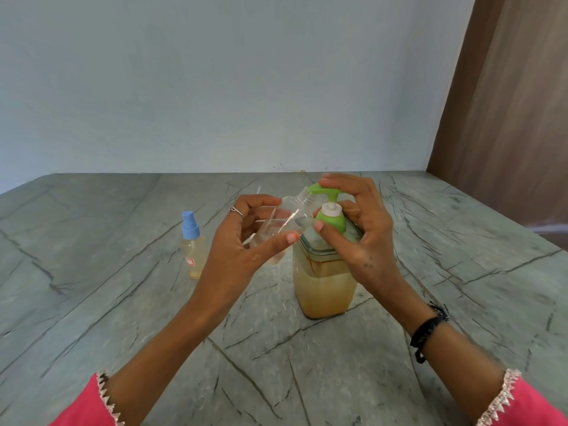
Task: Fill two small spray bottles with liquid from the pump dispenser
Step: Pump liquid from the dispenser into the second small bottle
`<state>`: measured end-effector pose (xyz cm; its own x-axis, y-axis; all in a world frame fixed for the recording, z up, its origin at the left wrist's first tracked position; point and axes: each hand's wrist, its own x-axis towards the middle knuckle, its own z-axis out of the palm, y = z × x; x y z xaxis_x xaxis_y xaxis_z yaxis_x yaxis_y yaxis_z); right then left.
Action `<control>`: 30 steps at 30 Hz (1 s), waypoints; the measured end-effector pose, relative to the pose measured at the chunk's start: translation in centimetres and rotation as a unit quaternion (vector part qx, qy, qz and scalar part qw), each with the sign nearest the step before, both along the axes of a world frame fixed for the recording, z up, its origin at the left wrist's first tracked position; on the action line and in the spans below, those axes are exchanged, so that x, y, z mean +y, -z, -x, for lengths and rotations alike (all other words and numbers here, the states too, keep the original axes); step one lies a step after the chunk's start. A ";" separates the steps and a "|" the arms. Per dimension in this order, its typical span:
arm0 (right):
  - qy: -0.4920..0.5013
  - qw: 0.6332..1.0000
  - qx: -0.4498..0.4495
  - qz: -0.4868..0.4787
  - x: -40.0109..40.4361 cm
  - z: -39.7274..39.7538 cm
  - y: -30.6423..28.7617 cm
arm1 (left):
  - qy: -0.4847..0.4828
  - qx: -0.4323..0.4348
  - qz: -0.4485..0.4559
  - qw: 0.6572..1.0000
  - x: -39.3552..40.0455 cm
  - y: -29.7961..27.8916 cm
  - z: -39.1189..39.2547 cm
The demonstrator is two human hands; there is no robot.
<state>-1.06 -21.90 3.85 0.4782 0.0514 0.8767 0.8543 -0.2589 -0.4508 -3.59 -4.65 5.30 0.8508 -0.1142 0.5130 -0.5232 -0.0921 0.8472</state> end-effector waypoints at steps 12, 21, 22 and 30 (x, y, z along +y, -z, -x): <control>-0.009 0.998 0.024 -0.058 0.1 -0.1 -0.4 | 0.004 0.001 -0.009 1.000 0.2 0.2 -0.1; 0.014 0.999 0.016 -0.033 0.0 -0.1 -0.2 | 0.001 -0.007 -0.011 1.000 0.3 0.2 -0.2; 0.016 0.999 0.015 -0.030 0.1 -0.1 -0.1 | 0.000 -0.008 -0.011 1.000 0.3 0.3 -0.2; -0.001 1.000 0.030 -0.009 0.1 0.2 0.1 | 0.002 -0.003 0.004 1.000 0.2 0.5 -0.3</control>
<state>-1.28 -21.82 3.73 0.5291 0.0369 0.8478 0.8263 -0.2495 -0.5049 -3.33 -4.43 4.81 0.8476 -0.1143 0.5181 -0.5279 -0.0834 0.8452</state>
